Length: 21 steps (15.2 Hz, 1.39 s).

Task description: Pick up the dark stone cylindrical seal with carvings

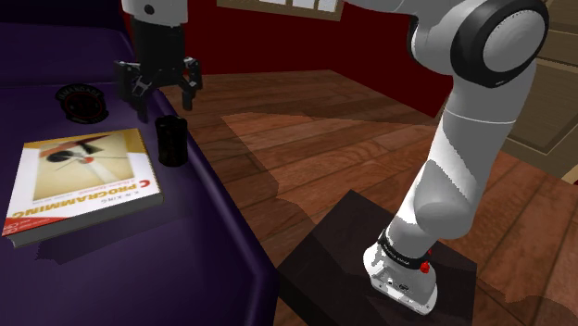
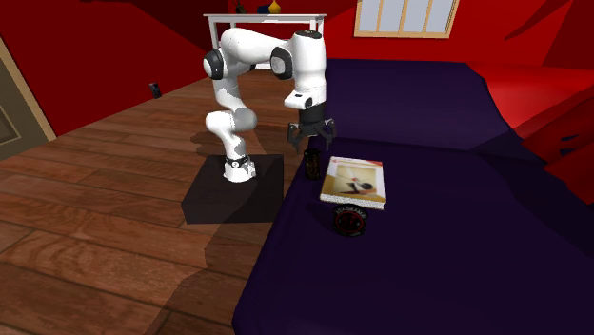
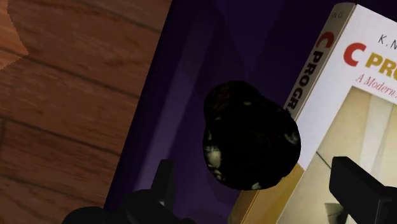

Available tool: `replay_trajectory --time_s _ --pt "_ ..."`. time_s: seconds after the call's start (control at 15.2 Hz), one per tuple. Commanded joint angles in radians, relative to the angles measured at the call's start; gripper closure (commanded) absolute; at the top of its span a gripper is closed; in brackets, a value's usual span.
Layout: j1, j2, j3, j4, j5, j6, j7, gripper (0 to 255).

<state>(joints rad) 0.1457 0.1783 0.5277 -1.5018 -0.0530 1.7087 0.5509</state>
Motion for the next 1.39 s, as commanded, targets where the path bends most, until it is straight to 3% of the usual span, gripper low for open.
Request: replay_trajectory --time_s 0.0,0.46,0.53,1.12,1.32 --pt "0.006 0.022 0.0 0.006 -0.011 0.014 0.009 0" --pt "0.0 0.014 -0.002 -0.079 -0.007 0.092 0.006 0" --pt "0.001 0.016 -0.002 -0.076 -0.009 0.091 0.006 255" --pt "0.0 0.014 -0.002 -0.079 -0.007 0.092 0.006 255" --pt "0.003 0.017 -0.001 -0.034 -0.009 0.05 0.007 255"
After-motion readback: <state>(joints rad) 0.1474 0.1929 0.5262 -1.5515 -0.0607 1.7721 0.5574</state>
